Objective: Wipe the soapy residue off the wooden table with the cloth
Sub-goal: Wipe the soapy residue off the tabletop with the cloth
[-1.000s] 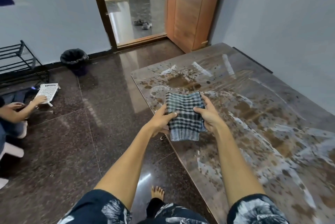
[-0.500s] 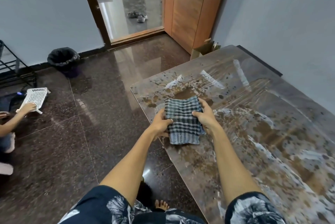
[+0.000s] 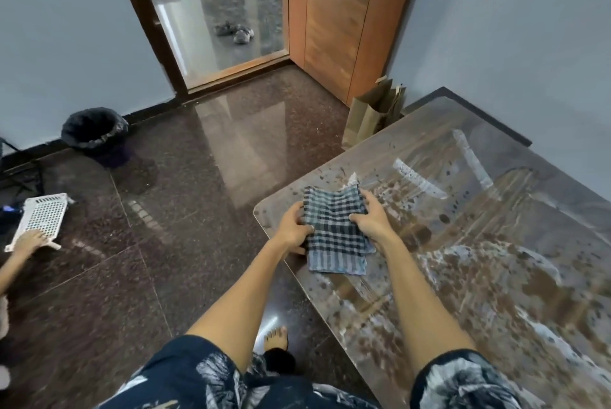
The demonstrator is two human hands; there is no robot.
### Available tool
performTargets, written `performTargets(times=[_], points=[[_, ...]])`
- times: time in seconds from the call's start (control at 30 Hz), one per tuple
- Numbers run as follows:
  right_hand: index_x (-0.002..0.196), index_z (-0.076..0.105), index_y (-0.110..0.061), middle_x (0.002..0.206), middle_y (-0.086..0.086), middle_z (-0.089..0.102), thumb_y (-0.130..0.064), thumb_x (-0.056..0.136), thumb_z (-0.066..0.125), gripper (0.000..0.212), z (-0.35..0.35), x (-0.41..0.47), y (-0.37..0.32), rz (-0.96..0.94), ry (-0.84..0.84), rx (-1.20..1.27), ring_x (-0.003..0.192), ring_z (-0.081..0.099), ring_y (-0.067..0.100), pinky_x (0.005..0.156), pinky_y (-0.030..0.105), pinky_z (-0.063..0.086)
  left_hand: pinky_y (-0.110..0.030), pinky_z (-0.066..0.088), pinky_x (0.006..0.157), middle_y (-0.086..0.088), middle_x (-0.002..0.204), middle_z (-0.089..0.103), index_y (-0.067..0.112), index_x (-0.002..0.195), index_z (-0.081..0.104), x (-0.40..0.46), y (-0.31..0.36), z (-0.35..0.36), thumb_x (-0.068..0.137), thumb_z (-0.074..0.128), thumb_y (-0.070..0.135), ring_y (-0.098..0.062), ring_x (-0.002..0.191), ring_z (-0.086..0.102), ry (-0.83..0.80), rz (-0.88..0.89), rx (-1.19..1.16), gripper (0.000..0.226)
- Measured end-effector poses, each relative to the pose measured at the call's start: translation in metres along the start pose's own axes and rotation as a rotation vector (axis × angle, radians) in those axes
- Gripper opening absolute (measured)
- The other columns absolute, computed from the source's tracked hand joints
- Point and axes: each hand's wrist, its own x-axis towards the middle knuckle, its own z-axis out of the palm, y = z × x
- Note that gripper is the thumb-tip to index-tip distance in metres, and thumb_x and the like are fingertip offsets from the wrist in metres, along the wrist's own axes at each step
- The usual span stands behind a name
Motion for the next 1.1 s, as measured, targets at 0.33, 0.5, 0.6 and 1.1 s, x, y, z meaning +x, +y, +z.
performTargets(times=[0.33, 0.5, 0.6, 1.1], points=[[0.144, 0.031, -0.012, 0.150, 0.006, 0.030, 0.009, 0.093, 0.045, 0.058, 0.053, 0.045, -0.026, -0.095, 0.074, -0.073, 0.122, 0.043, 0.019, 0.090, 0.028, 0.042, -0.038, 0.053, 0.079, 0.006, 0.081, 0.062, 0.017, 0.109, 0.059, 0.051, -0.003, -0.062, 0.078, 0.069, 0.007, -0.014, 0.081, 0.061, 0.213, 0.057, 0.187, 0.033], [0.144, 0.030, -0.022, 0.150, 0.007, 0.028, 0.002, 0.092, 0.046, 0.060, 0.081, 0.055, -0.015, -0.111, 0.247, -0.264, 0.132, 0.031, 0.029, 0.099, 0.040, 0.038, -0.046, 0.042, 0.097, 0.018, 0.079, 0.062, 0.030, 0.093, 0.060, 0.058, -0.012, -0.072, 0.084, 0.057, 0.013, -0.010, 0.089, 0.059, 0.311, 0.064, 0.314, 0.020], [0.148, 0.022, -0.027, 0.154, 0.008, 0.013, -0.022, 0.096, 0.046, 0.057, 0.092, 0.045, -0.011, -0.144, 0.399, -0.643, 0.138, 0.013, 0.033, 0.108, 0.050, 0.016, -0.044, 0.039, 0.100, 0.008, 0.108, 0.063, 0.026, 0.111, 0.059, 0.061, -0.017, -0.074, 0.087, 0.055, 0.016, -0.018, 0.109, 0.053, 0.408, 0.069, 0.349, 0.027], [0.145, 0.029, -0.037, 0.143, 0.002, 0.046, -0.052, 0.098, 0.014, 0.052, 0.129, 0.027, 0.027, -0.486, 0.045, -1.109, 0.133, 0.035, 0.033, 0.109, 0.044, 0.006, -0.030, 0.037, 0.075, 0.002, 0.088, 0.052, 0.017, 0.092, 0.048, 0.063, -0.016, -0.066, 0.101, 0.030, 0.028, -0.016, 0.083, 0.049, 0.434, -0.003, 0.090, 0.023]])
